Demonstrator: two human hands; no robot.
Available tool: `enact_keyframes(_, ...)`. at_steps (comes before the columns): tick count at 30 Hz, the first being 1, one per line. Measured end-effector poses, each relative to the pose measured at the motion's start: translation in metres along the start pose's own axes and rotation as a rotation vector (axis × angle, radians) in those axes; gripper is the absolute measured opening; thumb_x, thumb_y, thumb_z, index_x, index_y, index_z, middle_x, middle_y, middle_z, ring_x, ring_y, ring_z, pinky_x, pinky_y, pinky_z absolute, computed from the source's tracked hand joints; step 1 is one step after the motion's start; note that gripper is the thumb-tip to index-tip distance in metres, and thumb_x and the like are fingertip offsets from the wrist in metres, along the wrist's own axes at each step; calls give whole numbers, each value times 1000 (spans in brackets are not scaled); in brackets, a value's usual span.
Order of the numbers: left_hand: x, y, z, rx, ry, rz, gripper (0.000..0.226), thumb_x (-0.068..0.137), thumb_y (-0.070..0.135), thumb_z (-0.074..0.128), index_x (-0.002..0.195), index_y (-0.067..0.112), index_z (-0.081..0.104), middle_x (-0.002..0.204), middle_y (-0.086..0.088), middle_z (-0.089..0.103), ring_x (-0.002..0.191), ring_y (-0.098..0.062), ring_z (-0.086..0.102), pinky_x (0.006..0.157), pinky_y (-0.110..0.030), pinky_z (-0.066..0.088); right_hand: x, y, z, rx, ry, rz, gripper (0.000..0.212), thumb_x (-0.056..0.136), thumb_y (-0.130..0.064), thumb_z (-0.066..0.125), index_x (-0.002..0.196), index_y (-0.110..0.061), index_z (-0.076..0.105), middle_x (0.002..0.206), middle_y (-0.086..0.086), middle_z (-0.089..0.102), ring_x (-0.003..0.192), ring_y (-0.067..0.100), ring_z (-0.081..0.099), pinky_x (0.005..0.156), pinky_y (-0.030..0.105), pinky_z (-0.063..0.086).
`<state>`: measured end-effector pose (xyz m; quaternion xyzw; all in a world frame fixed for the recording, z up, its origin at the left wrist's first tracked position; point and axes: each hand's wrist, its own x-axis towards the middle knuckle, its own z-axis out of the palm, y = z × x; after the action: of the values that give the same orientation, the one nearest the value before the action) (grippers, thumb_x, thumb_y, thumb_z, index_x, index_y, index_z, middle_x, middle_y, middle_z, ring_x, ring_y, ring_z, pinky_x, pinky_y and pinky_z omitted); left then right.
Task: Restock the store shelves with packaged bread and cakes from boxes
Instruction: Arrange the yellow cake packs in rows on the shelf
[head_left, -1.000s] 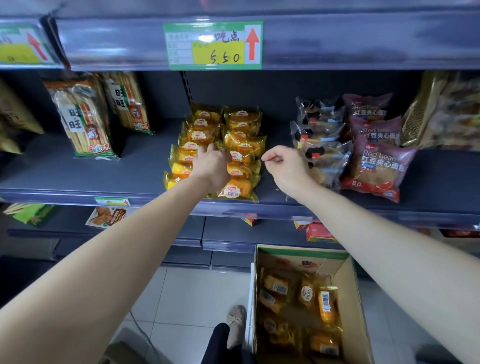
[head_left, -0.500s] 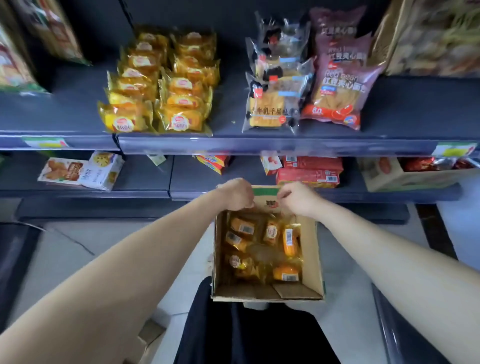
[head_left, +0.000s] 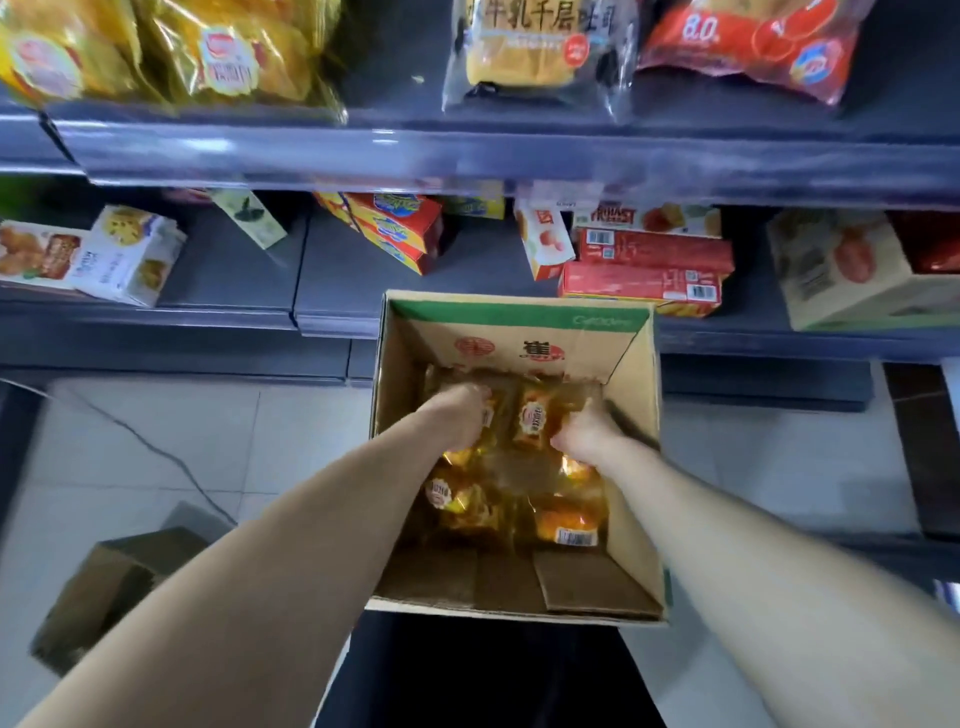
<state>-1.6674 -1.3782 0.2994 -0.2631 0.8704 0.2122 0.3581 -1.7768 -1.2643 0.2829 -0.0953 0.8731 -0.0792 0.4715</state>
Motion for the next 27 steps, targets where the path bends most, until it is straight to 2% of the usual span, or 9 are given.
enact_keyframes(2, 12, -2, 10, 61, -2, -31, 41, 96, 10, 44, 137, 14, 45, 136, -7, 50, 123, -24, 48, 90, -20, 41, 12, 2, 12, -21, -28, 15, 86, 85, -17, 68, 150, -9, 12, 149, 15, 33, 134, 31, 39, 109, 38, 36)
enact_keyframes(5, 30, -8, 17, 55, 107, -98, 56, 93, 15, 50, 145, 26, 31, 150, -3, 32, 137, -25, 31, 113, -35, 24, 23, 0, 21, -116, -64, 21, 91, 80, -27, 74, 148, -11, 15, 152, 18, 14, 135, 34, 34, 108, 38, 33)
enact_keyframes(8, 41, -10, 21, 129, 143, -86, 63, 89, 16, 58, 144, 27, 30, 147, -1, 35, 136, -26, 30, 112, -41, 24, 24, -2, 25, -198, 5, 33, 89, 83, -13, 71, 150, -16, 12, 152, 19, 5, 129, 33, 44, 97, 33, 45)
enact_keyframes(11, 37, -5, 14, 119, 174, -100, 45, 93, 11, 49, 135, 24, 44, 138, -4, 47, 129, -26, 40, 107, -40, 32, 13, -8, 17, -210, 53, 12, 85, 86, -12, 66, 151, -11, 11, 154, 22, 9, 132, 34, 41, 100, 33, 43)
enact_keyframes(14, 14, 4, -12, -78, 122, -91, 41, 94, 7, 48, 133, 17, 49, 133, -8, 52, 122, -26, 50, 103, -33, 42, -7, -16, -7, -182, 35, -24, 79, 85, -27, 66, 147, -2, 24, 147, 20, 34, 131, 35, 42, 105, 39, 43)
enact_keyframes(17, -21, 9, -56, -354, 50, -76, 40, 94, 6, 46, 134, 10, 50, 134, -11, 53, 122, -26, 51, 101, -30, 41, -46, -32, -47, -139, -44, -87, 40, 89, -19, 57, 124, 1, 52, 121, 15, 55, 112, 30, 55, 95, 36, 48)
enact_keyframes(22, -88, 1, -124, -917, -97, 37, 32, 96, 2, 45, 127, 12, 51, 109, -4, 57, 103, -21, 52, 95, -38, 46, -120, -53, -127, 452, -366, -34, 39, 77, -3, 58, 115, -2, 53, 114, 18, 59, 102, 33, 59, 93, 46, 48)
enact_keyframes(24, -117, -3, -150, -1139, -129, 115, 24, 98, 2, 42, 115, 14, 54, 102, -4, 61, 99, -21, 57, 91, -39, 48, -149, -59, -154, 629, -430, -90, 19, 84, 0, 47, 101, 2, 55, 96, 21, 63, 85, 33, 60, 82, 47, 50)
enact_keyframes(27, -155, -9, -190, -1326, -66, 181, 18, 99, 4, 40, 101, 12, 56, 97, -6, 64, 89, -20, 62, 79, -38, 53, -184, -69, -186, 831, -487, -225, 15, 80, 1, 44, 90, 1, 55, 80, 22, 68, 76, 34, 64, 85, 49, 47)
